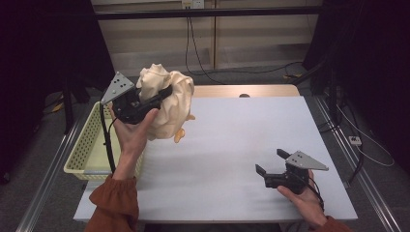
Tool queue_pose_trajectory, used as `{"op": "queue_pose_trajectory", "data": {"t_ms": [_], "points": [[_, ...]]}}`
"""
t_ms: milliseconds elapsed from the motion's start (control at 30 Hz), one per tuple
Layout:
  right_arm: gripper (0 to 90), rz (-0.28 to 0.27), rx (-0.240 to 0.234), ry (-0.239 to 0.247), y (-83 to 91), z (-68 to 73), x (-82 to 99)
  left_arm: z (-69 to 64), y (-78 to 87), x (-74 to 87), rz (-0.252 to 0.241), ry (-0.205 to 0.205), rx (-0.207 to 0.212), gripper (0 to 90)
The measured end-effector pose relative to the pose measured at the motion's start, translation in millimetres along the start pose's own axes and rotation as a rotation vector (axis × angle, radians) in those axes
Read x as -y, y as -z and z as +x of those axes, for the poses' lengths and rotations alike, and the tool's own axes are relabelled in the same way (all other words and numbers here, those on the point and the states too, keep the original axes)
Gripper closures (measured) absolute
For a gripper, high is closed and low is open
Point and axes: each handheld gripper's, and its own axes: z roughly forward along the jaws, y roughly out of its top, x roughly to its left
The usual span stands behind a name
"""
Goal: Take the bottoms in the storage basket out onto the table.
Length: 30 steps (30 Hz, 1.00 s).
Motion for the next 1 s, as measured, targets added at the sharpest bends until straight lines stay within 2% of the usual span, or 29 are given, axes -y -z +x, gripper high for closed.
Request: {"op": "queue_pose_trajectory", "data": {"t_ms": [167, 267, 633, 1000], "points": [[3.6, 0.004, 0.002, -0.001, 0.5, 0.1, 0.3, -5.3, -5.9, 2.5, 0.018, 0.011, -0.009, 58.8], [3.6, 0.002, -0.001, -0.001, 0.7, 0.9, 0.2, -8.0, -9.8, 4.6, 0.018, 0.026, 0.002, 58.8], [3.6, -0.002, -0.005, 0.004, 1.4, 1.3, 0.0, -19.8, -17.6, 8.6, 0.044, 0.009, 0.006, 58.7], [3.6, -0.003, -0.005, 0.001, 1.5, 1.3, 0.0, -37.9, -30.4, 15.1, 0.070, -0.008, 0.049, 58.5]]}}
